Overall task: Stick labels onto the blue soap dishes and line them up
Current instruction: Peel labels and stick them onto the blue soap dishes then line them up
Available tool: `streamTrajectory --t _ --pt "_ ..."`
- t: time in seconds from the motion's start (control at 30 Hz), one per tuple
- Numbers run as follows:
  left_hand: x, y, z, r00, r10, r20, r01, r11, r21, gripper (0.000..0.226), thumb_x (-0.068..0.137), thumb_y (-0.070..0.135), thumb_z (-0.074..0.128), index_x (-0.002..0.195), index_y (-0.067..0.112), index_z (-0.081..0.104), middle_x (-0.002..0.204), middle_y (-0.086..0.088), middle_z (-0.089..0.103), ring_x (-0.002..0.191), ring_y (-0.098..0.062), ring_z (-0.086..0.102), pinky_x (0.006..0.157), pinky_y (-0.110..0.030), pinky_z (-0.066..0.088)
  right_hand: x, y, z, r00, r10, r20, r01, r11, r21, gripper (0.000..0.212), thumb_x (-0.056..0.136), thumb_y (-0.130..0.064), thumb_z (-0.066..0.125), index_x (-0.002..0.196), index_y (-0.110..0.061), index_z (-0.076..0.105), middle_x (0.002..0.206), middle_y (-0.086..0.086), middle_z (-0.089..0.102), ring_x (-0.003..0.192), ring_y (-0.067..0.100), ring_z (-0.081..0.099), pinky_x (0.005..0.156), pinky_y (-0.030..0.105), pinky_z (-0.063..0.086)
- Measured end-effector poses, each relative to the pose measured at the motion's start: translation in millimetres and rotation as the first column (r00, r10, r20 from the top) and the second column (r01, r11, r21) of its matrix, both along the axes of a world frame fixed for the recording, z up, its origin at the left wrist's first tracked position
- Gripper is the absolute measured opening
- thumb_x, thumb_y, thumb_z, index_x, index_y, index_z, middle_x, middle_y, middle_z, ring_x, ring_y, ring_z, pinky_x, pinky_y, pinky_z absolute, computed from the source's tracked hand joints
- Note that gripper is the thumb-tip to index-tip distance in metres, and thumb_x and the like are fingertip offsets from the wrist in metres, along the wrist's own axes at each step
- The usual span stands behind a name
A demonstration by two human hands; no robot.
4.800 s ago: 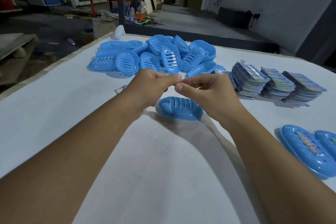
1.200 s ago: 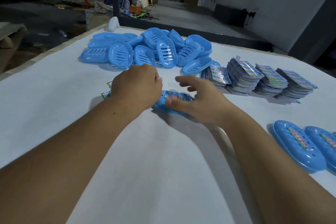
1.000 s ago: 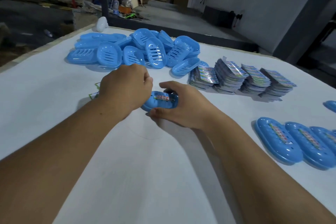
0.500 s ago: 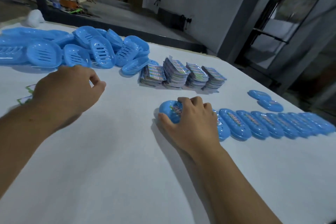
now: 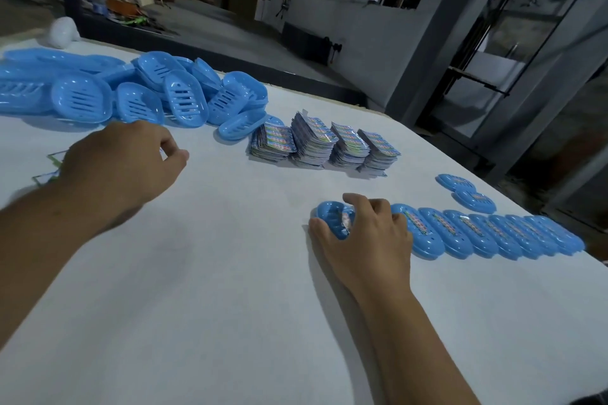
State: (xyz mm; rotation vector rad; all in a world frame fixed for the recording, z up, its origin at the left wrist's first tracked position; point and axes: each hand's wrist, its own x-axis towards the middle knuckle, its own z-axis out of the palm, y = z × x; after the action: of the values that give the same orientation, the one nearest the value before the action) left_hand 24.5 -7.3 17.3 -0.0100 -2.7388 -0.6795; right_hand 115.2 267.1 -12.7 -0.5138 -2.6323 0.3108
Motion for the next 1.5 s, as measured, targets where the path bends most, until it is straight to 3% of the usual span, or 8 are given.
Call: streamTrajectory --t 0.37,0.57,0.73,0.9,1.17,1.33,1.5 --pt "-8.7 -1.0 -3.1 1.0 -0.01 0.017 0.011 0.997 -0.074 0.021 0.093 0.055 0.059 0.091 0.035 0.065 0.099 -0.003 0.07 0.086 -0.025 0.063 0.076 -0.038 0.052 -1.4 11.2 3.5 0.996 -0.042 -0.073 0.037 0.996 -0.077 0.063 0.077 -0.068 0.069 0.13 -0.036 0.059 0.128 0.0 0.055 0.119 0.031 0.045 0.1 0.044 0.035" --pt "-19.4 -1.7 -7.1 0.999 -0.011 0.033 0.013 0.998 -0.065 0.021 0.091 0.055 0.059 0.086 0.035 0.064 0.091 0.007 0.067 0.081 -0.018 0.06 0.068 -0.032 0.043 -18.9 -15.2 17.0 0.973 0.216 -0.082 -0.222 0.972 -0.082 0.04 0.085 -0.052 0.068 0.121 -0.036 0.064 0.112 -0.006 0.058 0.11 0.025 0.049 0.096 0.038 0.038" --pt "-24.0 -4.3 -11.4 0.999 -0.032 0.035 0.034 0.997 -0.072 0.021 0.091 0.051 0.058 0.084 0.032 0.064 0.089 0.008 0.067 0.082 -0.019 0.06 0.069 -0.031 0.042 -58.6 -51.1 31.0 0.903 0.43 0.009 -0.426 0.896 -0.125 0.027 0.087 -0.053 0.068 0.109 -0.037 0.068 0.091 -0.018 0.064 0.075 0.003 0.057 0.07 0.03 0.041" --pt "-25.6 -8.4 -8.9 0.999 -0.028 0.026 0.031 0.995 -0.095 0.017 0.093 0.045 0.058 0.093 0.031 0.067 0.087 0.007 0.062 0.082 -0.019 0.059 0.069 -0.031 0.043 -104.4 -97.3 34.9 0.842 0.531 0.091 -0.517 0.844 -0.141 0.028 0.088 -0.051 0.067 0.108 -0.032 0.069 0.08 -0.021 0.064 0.085 0.008 0.062 0.079 0.033 0.051" --pt "-36.1 -47.4 -5.0 0.979 0.194 -0.063 -0.201 0.97 -0.139 0.018 0.095 0.038 0.056 0.097 0.023 0.066 0.094 -0.002 0.066 0.083 -0.027 0.059 0.066 -0.031 0.039 -124.7 -111.9 2.0 0.839 0.543 -0.035 -0.534 0.81 -0.241 0.031 0.089 -0.046 0.062 0.118 -0.033 0.065 0.093 -0.016 0.066 0.086 0.012 0.064 0.079 0.033 0.05" --pt "-40.7 -51.6 -12.5 0.971 0.237 -0.045 -0.241 0.955 -0.172 0.016 0.094 0.038 0.057 0.093 0.026 0.067 0.073 0.01 0.049 0.076 -0.022 0.056 0.062 -0.03 0.036 -129.1 -103.0 -3.1 0.839 0.541 -0.048 -0.532 0.801 -0.275 0.027 0.09 -0.043 0.063 0.115 -0.032 0.068 0.092 -0.017 0.065 0.087 0.011 0.063 0.078 0.03 0.046" --pt "-42.7 -56.9 -15.4 0.962 0.264 -0.077 -0.273 0.949 -0.158 0.014 0.096 0.032 0.054 0.094 0.027 0.066 0.093 0.003 0.063 0.081 -0.02 0.056 0.065 -0.031 0.038 -134.1 -102.4 -4.1 0.826 0.556 -0.093 -0.558 0.786 -0.265 0.028 0.091 -0.04 0.065 0.116 -0.029 0.069 0.1 -0.015 0.067 0.09 0.012 0.063 0.08 0.03 0.047"
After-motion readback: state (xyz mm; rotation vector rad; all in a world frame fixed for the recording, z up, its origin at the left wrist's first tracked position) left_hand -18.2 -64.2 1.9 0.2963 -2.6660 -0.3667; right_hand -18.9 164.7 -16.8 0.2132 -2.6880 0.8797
